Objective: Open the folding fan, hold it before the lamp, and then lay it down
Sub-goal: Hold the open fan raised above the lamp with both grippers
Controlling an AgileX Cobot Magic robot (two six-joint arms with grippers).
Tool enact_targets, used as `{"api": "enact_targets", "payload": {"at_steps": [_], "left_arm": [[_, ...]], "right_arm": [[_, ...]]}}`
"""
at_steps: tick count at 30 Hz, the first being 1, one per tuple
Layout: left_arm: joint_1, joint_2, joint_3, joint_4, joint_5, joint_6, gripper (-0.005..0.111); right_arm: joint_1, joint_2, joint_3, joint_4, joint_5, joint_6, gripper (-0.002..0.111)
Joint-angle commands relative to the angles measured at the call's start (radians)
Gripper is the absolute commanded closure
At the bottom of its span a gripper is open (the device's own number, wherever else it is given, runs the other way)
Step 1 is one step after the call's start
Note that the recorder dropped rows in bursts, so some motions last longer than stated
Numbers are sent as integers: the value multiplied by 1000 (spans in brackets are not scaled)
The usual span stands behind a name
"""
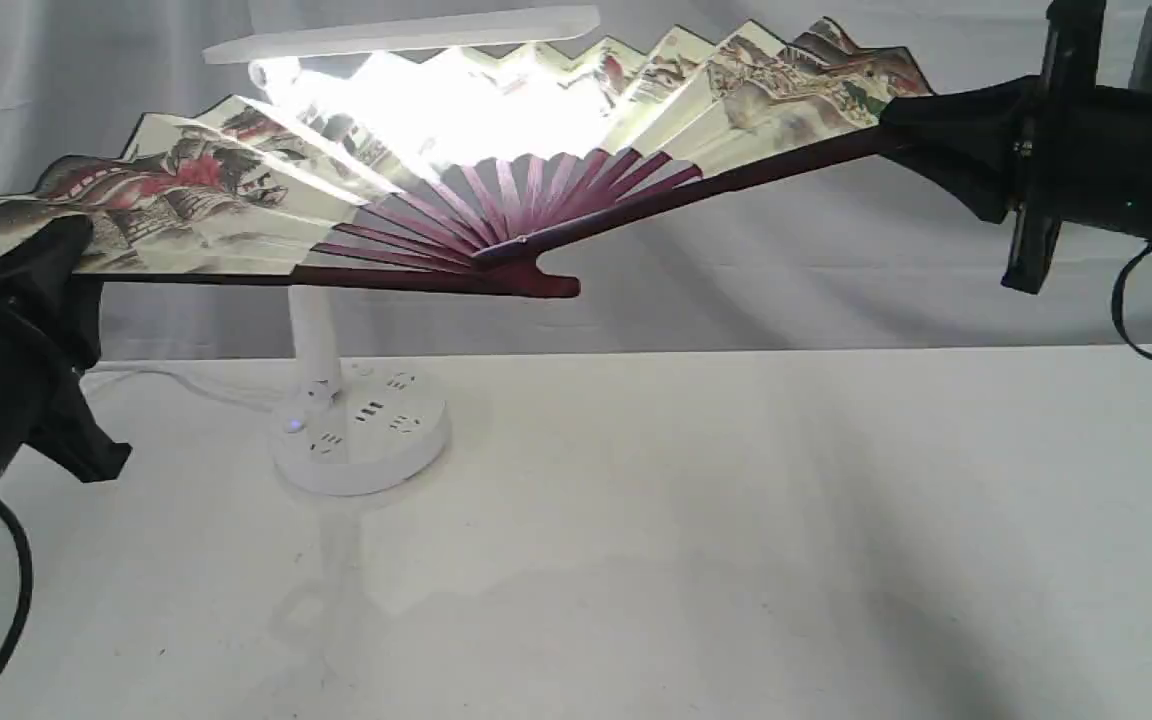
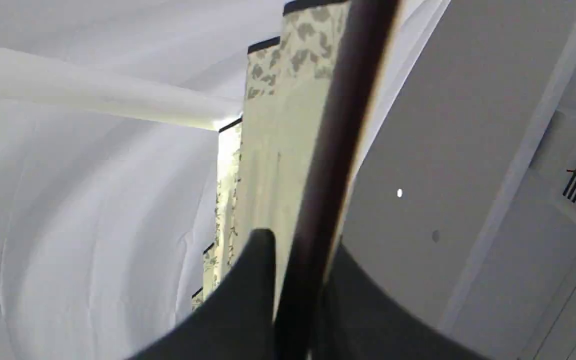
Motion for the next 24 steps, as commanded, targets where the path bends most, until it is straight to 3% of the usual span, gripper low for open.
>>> {"api": "enact_targets", "payload": {"at_steps": [1, 24], "left_arm": [[8, -20, -8, -76, -73, -69, 107], [8, -20, 18, -50, -73, -65, 107]], "right_arm": [[1, -7, -5, -28, -1, -59, 108], [1, -7, -5, -50, -5, -59, 108]]}}
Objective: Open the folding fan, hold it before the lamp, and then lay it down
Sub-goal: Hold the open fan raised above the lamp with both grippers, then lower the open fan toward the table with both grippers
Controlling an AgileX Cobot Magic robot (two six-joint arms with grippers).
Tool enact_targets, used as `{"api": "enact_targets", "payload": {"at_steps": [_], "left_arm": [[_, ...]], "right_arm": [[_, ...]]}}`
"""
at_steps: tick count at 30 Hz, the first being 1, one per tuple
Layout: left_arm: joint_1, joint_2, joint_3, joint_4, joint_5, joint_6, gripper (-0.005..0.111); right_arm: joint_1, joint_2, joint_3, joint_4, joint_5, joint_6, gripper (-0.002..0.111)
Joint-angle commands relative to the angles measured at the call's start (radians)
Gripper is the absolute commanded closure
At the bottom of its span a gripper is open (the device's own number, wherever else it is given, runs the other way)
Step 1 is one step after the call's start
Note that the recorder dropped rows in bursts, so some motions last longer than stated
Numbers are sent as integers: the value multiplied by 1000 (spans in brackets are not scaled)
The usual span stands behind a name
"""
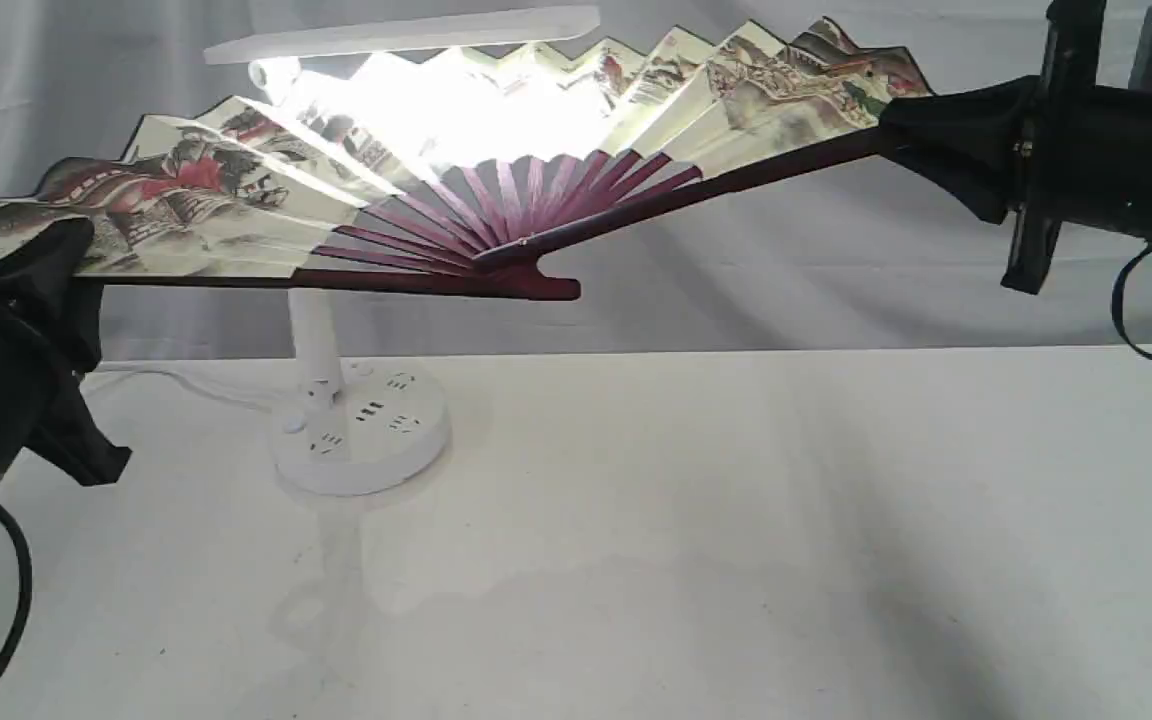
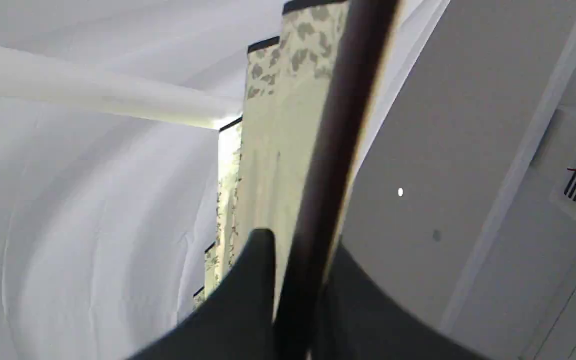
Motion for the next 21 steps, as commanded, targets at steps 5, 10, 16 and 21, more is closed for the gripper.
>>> {"api": "enact_targets", "payload": {"at_steps": [5, 10, 16, 21], "left_arm": [[8, -20, 40, -46, -71, -65, 107], [8, -20, 52, 22, -71, -56, 107], [8, -20, 52, 88, -37, -58, 107], [-16, -20, 52, 61, -46, -32, 107]], "right_arm": [[1, -7, 1, -111, -5, -46, 108], [1, -7, 60, -111, -15, -46, 108], [-10, -7, 142, -88, -16, -89, 108], [-58, -7, 211, -64, -19, -111, 108]]}}
